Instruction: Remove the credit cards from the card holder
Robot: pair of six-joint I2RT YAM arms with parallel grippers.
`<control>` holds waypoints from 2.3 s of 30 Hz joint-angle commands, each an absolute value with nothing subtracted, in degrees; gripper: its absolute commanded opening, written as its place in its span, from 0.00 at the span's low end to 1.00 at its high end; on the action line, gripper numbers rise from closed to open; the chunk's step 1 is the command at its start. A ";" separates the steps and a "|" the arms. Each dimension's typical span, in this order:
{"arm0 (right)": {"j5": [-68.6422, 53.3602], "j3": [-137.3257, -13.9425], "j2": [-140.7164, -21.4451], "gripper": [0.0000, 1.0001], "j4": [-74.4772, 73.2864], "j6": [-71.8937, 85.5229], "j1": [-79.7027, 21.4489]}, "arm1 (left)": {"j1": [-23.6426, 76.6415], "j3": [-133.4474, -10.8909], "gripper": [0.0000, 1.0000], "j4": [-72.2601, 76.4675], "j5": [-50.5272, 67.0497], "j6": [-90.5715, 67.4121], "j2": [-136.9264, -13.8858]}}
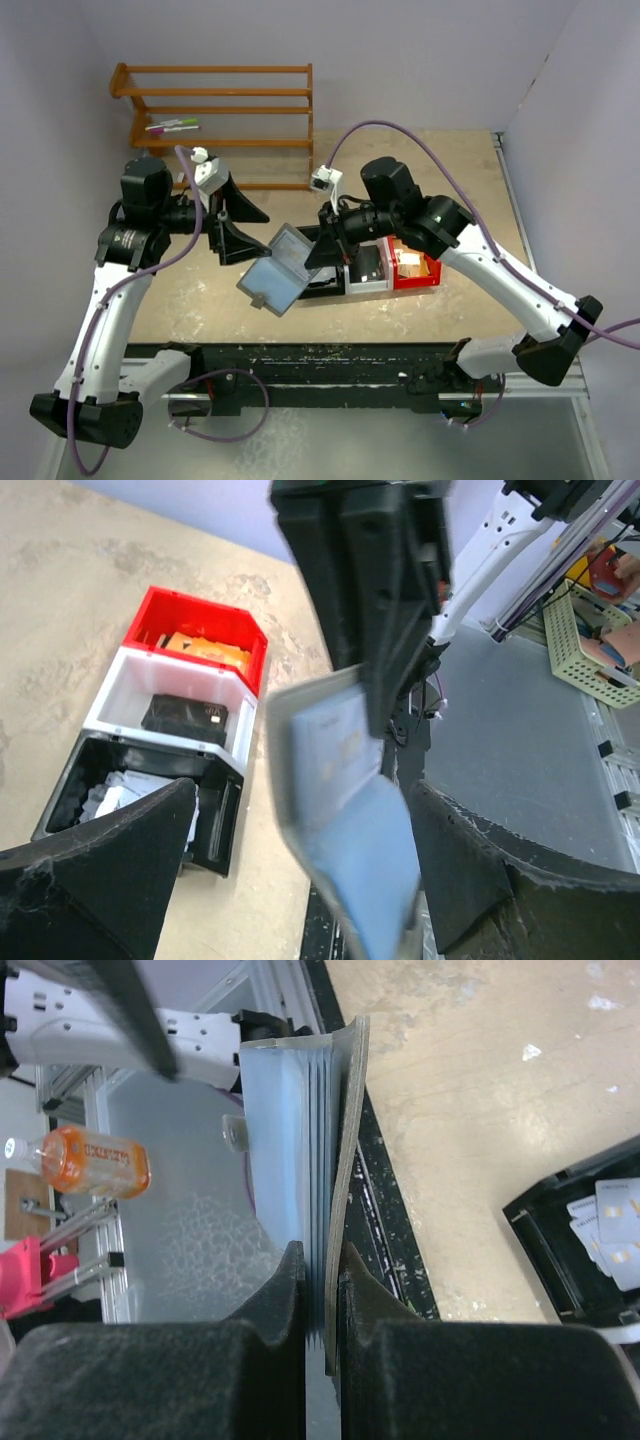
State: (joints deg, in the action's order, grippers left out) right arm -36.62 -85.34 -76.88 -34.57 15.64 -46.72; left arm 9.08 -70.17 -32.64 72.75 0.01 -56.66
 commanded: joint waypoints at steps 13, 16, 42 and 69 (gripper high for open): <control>-42.94 -94.91 -85.75 0.00 -35.43 10.38 -51.24 | 9.23 -64.69 0.68 -39.56 81.93 6.36 -58.54; -42.57 -95.74 -86.48 0.00 -34.72 10.52 -51.31 | 9.23 -64.46 0.46 -40.25 81.71 7.18 -58.77; -22.89 -44.33 -66.94 0.37 59.17 59.91 -52.73 | 9.23 -55.29 0.00 8.97 70.05 -48.68 -52.00; -40.27 -100.99 -88.63 0.00 -40.90 9.66 -52.65 | 9.74 -75.74 0.58 -71.32 75.33 41.02 -67.95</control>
State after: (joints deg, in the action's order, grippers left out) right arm -38.48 -95.39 -89.76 -36.95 13.78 -52.45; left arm 9.19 -73.82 -63.13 75.92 28.75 -68.42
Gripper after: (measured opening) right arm 0.118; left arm 0.562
